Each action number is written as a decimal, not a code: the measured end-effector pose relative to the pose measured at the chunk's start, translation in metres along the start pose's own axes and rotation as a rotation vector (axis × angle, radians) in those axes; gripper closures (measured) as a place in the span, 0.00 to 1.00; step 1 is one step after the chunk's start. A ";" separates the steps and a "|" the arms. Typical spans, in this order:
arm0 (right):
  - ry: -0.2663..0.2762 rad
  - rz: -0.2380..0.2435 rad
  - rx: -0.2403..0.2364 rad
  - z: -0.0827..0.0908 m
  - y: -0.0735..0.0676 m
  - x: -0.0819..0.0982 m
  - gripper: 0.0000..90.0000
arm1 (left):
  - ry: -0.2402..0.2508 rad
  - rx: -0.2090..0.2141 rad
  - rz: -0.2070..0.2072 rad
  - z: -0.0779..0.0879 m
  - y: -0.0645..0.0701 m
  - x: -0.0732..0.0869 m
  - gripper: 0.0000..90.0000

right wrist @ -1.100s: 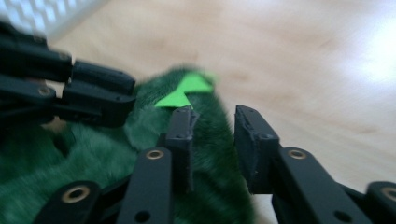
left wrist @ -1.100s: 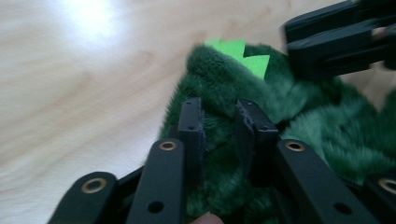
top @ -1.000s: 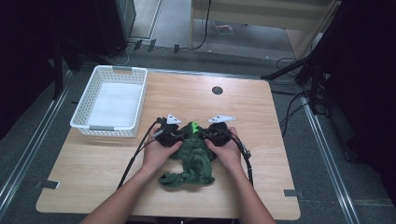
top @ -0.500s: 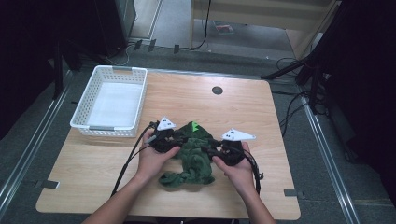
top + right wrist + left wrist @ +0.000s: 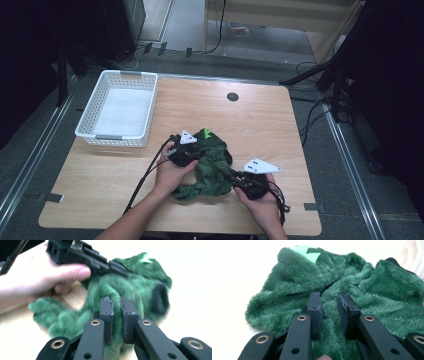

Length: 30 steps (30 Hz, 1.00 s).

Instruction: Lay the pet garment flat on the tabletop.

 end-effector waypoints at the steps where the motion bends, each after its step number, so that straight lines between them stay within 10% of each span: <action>1: -0.006 -0.016 0.007 0.009 0.001 0.008 0.91 | 0.007 -0.001 0.009 -0.001 -0.001 0.000 0.81; 7: -0.122 -0.091 0.040 0.039 0.013 0.049 0.77 | 0.014 0.040 -0.001 -0.001 -0.002 0.000 0.71; 14: 0.079 -0.089 0.105 0.059 0.025 0.002 0.65 | 0.029 0.072 -0.007 0.000 -0.001 0.002 0.63; 18: 0.150 -0.051 0.132 0.028 0.034 -0.039 0.66 | 0.025 0.074 -0.028 0.001 0.001 0.002 0.60; 24: -0.051 -0.143 0.008 -0.062 0.057 -0.028 0.51 | 0.031 0.079 -0.006 0.001 -0.001 0.003 0.61; 30: -0.038 0.044 -0.043 -0.071 0.034 -0.017 0.65 | 0.019 0.040 -0.009 0.001 0.000 0.002 0.67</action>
Point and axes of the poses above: each handheld gripper's, and its own axes: z roughly backward along the jaws, x roughly out of its underside, y roughly to its right, the point moved 1 cm from there along -z, roughly forward along the jaws, and after that the axes turned 1 degree about -y, right-handed, at the moved point
